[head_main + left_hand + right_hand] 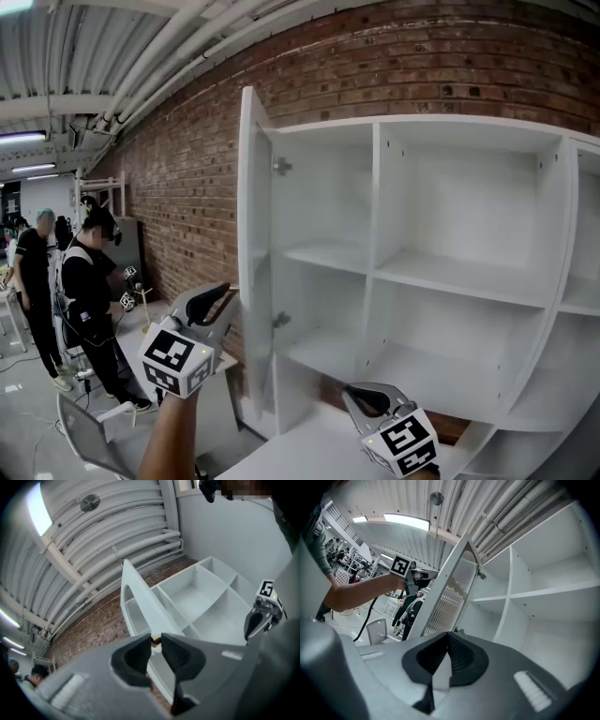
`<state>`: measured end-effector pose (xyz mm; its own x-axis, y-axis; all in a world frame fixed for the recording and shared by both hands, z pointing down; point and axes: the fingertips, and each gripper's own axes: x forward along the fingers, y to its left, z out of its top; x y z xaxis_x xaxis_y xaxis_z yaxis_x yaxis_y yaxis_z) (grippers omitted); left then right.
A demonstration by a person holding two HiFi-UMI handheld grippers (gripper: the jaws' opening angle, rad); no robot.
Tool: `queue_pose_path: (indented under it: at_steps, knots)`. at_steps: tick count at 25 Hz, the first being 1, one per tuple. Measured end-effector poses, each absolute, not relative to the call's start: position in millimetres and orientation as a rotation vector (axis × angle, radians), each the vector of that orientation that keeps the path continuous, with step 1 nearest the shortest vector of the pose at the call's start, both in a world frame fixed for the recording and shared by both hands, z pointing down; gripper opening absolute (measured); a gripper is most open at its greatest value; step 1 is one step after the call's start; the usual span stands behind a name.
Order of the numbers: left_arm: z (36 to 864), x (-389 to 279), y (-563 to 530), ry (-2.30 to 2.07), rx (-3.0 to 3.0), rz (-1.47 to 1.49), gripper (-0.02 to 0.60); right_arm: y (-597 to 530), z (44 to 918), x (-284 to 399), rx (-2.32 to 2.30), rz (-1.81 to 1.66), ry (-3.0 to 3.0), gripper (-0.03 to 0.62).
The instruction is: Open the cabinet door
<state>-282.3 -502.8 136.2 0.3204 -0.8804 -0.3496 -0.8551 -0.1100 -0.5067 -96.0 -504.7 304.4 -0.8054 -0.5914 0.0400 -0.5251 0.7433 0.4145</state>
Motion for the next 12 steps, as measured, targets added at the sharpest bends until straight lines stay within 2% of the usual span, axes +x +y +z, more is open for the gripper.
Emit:
queue_pose_path:
  at_steps: [12]
  knots:
    - [138,-337,-489,1.618,-1.913,-0.068,0.041,-487,296,-92,0.984,-0.573,-2.767,0.008]
